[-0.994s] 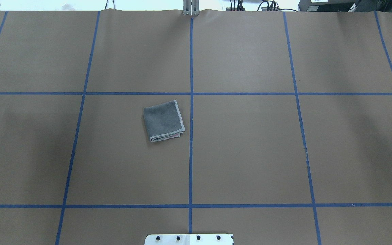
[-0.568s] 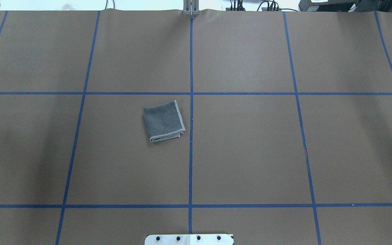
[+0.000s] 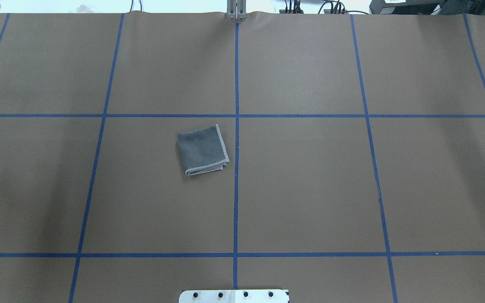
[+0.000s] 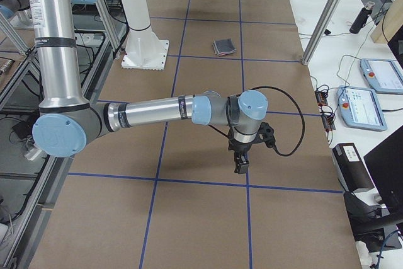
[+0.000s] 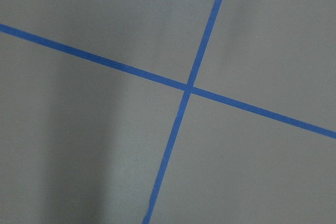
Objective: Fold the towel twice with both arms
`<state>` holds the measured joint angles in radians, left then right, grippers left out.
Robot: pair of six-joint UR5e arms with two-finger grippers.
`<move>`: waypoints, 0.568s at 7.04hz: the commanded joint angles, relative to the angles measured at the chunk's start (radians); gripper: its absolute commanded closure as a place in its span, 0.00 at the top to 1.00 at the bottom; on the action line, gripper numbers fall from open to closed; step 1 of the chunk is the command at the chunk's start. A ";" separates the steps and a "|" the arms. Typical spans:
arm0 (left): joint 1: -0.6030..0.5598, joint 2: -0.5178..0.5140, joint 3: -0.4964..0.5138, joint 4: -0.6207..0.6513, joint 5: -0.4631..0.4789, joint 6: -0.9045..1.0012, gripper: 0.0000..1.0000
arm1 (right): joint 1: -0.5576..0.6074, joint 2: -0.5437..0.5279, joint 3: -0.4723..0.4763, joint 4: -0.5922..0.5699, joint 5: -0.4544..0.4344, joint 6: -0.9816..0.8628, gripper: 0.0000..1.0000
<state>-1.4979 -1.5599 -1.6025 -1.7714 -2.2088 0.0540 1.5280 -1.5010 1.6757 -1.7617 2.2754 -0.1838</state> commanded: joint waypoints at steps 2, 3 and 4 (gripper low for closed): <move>-0.001 0.075 -0.154 0.199 -0.031 0.001 1.00 | 0.014 -0.005 0.001 0.001 0.047 0.030 1.00; -0.001 0.096 -0.151 0.199 -0.084 0.003 1.00 | 0.017 -0.005 -0.001 0.001 0.062 0.032 1.00; -0.005 0.096 -0.154 0.213 -0.126 0.001 1.00 | 0.017 -0.007 -0.011 -0.001 0.085 0.056 1.00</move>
<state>-1.5000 -1.4746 -1.7520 -1.5718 -2.2839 0.0558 1.5430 -1.5070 1.6731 -1.7613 2.3356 -0.1475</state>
